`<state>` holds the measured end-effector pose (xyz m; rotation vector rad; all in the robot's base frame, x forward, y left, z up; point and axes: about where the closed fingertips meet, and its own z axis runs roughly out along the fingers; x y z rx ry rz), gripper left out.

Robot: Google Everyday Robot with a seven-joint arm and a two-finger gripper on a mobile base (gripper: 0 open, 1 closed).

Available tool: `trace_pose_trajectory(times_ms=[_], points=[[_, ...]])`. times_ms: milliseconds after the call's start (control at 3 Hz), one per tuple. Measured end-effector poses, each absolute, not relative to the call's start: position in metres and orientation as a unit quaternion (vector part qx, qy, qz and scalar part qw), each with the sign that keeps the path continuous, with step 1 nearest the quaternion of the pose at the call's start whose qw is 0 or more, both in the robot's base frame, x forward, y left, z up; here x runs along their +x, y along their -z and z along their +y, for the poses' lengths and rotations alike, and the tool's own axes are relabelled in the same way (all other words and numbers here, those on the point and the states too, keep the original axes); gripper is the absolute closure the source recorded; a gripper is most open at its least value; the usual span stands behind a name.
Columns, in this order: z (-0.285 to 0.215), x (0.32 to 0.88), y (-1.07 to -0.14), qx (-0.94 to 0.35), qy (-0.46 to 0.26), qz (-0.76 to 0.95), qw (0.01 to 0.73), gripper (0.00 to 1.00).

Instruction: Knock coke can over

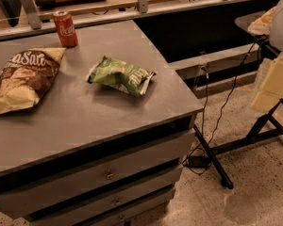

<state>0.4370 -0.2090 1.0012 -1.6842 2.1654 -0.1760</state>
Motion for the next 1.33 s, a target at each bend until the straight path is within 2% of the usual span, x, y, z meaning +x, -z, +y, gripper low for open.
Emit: trace_pose_trajectory(times_ms=[333,1000,1333], points=[[-0.209,0.437,-1.001,-0.601,0.063,0.773,0.195,0.0],[-0.205,0.465,-0.992,-0.569,0.015,0.775,0.274,0.0],[-0.167,0.522,-0.976,-0.544,-0.073,0.732,0.404,0.0]])
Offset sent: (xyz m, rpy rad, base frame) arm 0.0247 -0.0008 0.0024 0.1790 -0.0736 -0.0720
